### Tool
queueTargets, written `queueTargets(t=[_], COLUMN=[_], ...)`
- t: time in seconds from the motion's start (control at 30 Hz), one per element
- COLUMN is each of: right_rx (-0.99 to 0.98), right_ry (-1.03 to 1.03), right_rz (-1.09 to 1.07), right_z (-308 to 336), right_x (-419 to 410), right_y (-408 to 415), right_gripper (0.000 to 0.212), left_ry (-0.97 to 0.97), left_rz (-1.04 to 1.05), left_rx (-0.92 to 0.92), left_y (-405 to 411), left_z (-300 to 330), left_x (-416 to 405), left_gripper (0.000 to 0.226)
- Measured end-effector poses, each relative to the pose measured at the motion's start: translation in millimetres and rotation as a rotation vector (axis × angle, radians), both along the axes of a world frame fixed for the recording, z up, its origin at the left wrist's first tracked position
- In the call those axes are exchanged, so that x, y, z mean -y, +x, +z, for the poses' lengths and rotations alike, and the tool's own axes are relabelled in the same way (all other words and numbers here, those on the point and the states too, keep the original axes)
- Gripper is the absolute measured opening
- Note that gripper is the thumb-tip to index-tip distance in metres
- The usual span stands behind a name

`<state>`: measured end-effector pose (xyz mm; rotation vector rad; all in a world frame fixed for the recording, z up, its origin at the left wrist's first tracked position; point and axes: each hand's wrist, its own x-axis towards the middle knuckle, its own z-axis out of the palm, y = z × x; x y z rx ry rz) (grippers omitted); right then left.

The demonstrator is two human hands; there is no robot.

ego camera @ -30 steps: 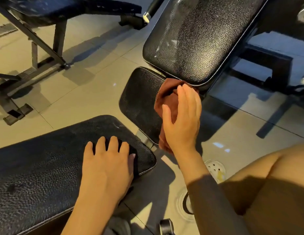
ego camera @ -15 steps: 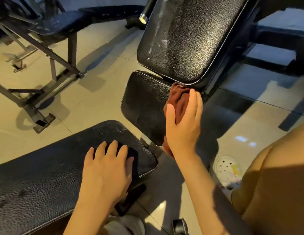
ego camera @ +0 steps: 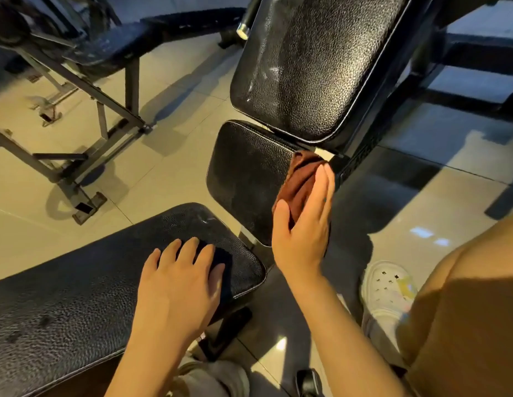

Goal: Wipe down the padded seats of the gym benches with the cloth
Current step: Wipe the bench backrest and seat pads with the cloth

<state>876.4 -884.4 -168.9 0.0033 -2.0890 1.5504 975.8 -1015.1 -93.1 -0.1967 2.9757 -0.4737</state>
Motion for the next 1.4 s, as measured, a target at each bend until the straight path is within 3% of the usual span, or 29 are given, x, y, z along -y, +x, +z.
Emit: queueTargets(t=[0.1, 0.2, 0.33, 0.63, 0.8, 0.93, 1.03, 1.17, 1.4], right_rx=[0.078, 0.038, -0.057, -0.032, -0.058, -0.020, -0.022, -0.018, 0.025], right_ry=[-0.050, 0.019, 0.433, 0.909, 0.942, 1.308, 1.452, 1.489, 1.381], right_rz=[-0.038, -0.066, -0.124, -0.060, -0.036, 0.014, 0.156, 0.199, 0.203], right_z=[9, 6, -26, -46, -11, 31, 49, 40, 9], right_x=[-11, 0, 20, 7, -1, 18, 41, 38, 1], right_y=[-22, -10, 16, 21, 14, -14, -41, -26, 26], right_gripper=[0.065, 0.064, 0.065, 0.068, 0.067, 0.080, 0.079, 0.073, 0.074], left_ry=[-0.017, -0.012, -0.006, -0.005, 0.051, 0.112, 0.065, 0.051, 0.108], left_rz=[-0.013, -0.004, 0.000, 0.011, -0.004, -0.107, -0.069, -0.031, -0.066], left_rx=[0.004, 0.015, 0.009, 0.049, 0.062, 0.020, -0.003, -0.024, 0.002], left_y=[-2, 0, -1, 0, 5, 16, 24, 33, 37], left_z=[-1, 1, -1, 2, 10, 22, 33, 33, 27], left_x=[0, -1, 1, -1, 3, 13, 38, 46, 45], left_gripper=[0.052, 0.052, 0.052, 0.053, 0.050, 0.051, 0.051, 0.054, 0.057])
